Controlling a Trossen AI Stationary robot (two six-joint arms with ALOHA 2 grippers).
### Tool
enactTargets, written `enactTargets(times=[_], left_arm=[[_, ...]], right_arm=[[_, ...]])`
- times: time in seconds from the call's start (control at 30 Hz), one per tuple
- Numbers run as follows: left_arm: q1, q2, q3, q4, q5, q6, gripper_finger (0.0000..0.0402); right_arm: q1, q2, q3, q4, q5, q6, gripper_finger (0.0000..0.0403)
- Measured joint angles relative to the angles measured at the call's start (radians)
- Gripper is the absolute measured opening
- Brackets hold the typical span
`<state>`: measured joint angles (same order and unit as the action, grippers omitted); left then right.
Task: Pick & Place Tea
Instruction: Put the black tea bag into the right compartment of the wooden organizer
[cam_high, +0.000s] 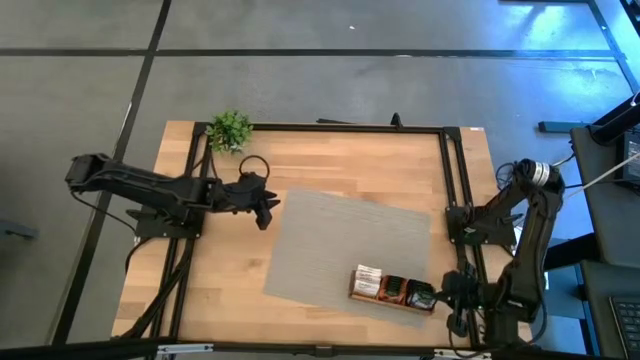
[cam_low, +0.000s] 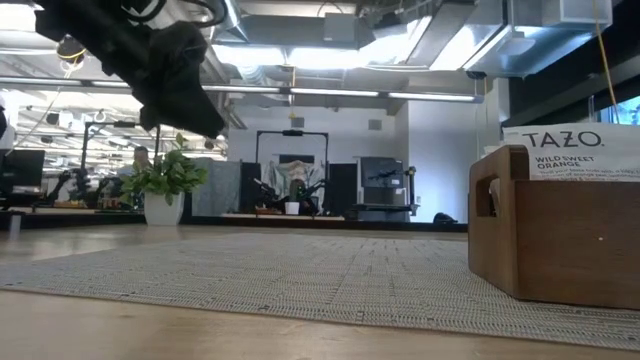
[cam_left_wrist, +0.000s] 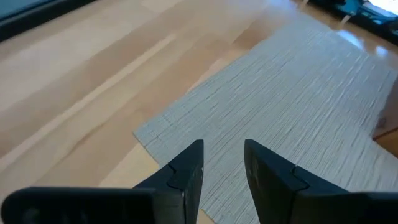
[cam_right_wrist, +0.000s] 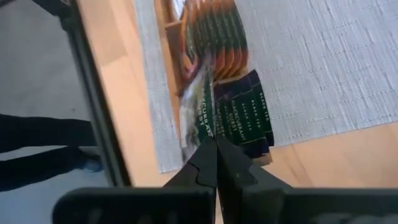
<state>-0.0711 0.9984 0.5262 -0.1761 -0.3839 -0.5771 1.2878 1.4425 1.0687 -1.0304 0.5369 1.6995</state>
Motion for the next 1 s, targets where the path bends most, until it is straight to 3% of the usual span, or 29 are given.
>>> enactTargets(times=[0.57, 1.0], left_arm=[[0.0, 0.036, 0.0, 0.077, 0.011, 0.008, 0.0112], [0.0, 0.036, 0.0, 0.077, 0.011, 0.033, 0.0112]], right_arm=[[-0.002, 0.197, 0.0, 0.023, -0.008, -0.024, 0.0], [-0.003, 0.256, 0.001, 0.088, -0.006, -0.058, 0.0014]])
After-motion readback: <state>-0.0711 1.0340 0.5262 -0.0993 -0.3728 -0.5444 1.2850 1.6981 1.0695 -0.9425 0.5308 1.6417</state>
